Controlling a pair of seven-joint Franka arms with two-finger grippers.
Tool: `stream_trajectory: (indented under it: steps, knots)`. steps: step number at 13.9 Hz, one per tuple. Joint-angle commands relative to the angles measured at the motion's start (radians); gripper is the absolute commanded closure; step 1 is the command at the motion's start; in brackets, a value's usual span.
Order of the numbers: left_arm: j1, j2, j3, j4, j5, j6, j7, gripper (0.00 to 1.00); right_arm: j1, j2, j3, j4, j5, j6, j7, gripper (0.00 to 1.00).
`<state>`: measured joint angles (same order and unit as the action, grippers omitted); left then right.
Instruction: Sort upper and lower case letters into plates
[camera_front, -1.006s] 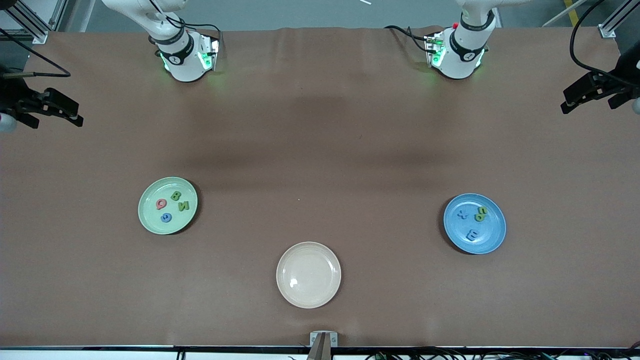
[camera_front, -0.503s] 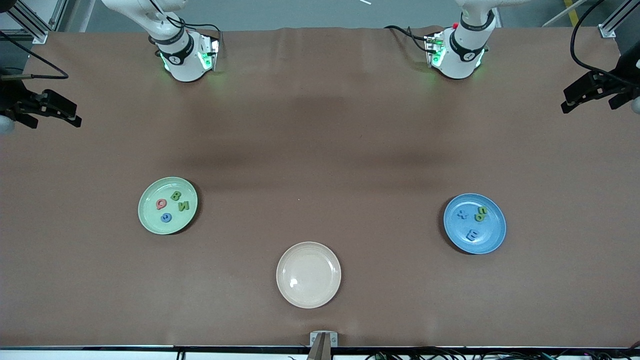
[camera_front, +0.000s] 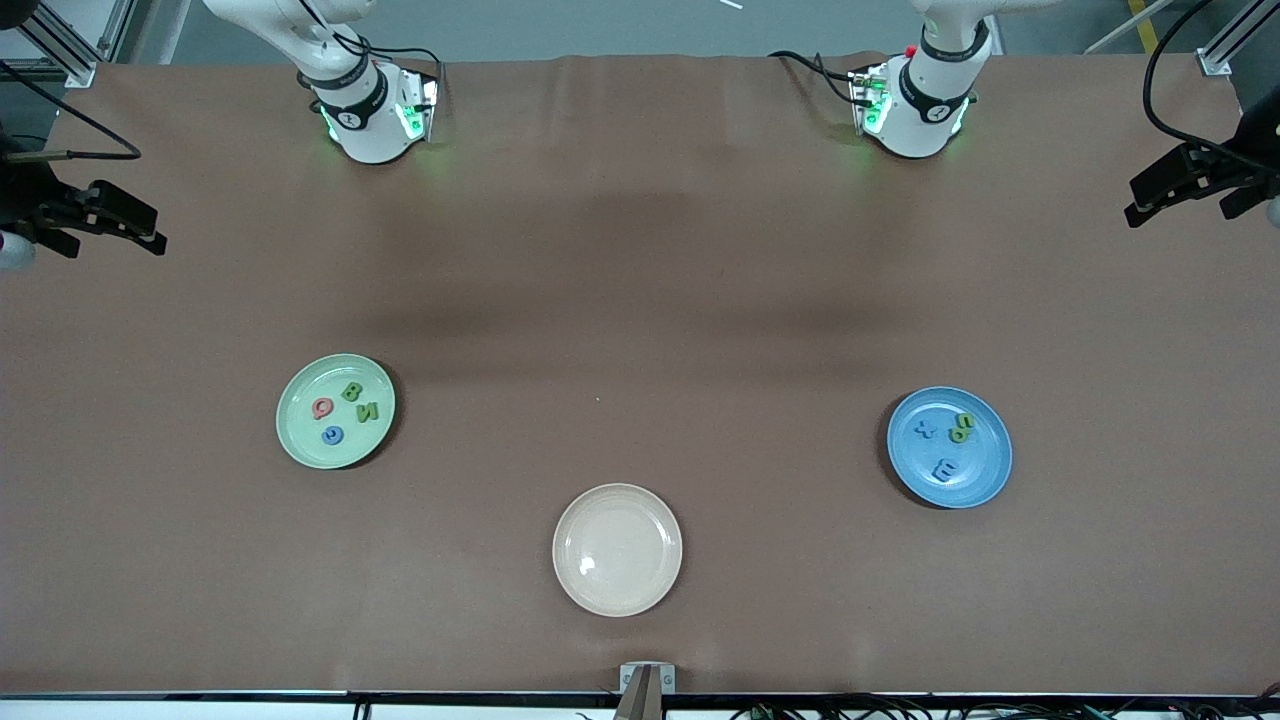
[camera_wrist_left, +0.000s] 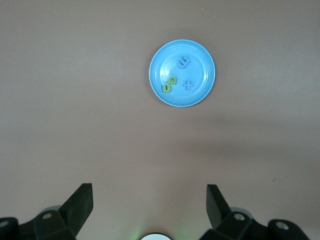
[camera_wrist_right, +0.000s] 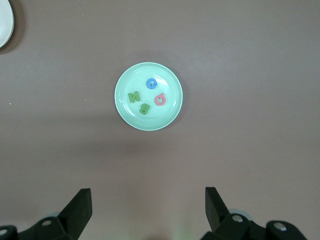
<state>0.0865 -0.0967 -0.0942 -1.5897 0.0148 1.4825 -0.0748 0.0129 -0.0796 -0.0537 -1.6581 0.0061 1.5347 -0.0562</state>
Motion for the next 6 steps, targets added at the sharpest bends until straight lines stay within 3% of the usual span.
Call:
stream_trajectory:
  steps: [1, 6]
  knots:
    - [0.01, 0.014, -0.001, 0.028, -0.006, -0.004, 0.024, 0.0, 0.01, -0.026, -0.008, -0.028, -0.002, 0.012, 0.003, 0.0]
    - [0.009, 0.014, 0.002, 0.028, -0.004, -0.004, 0.026, 0.0, -0.008, -0.025, 0.0, -0.028, 0.0, 0.012, 0.003, 0.0]
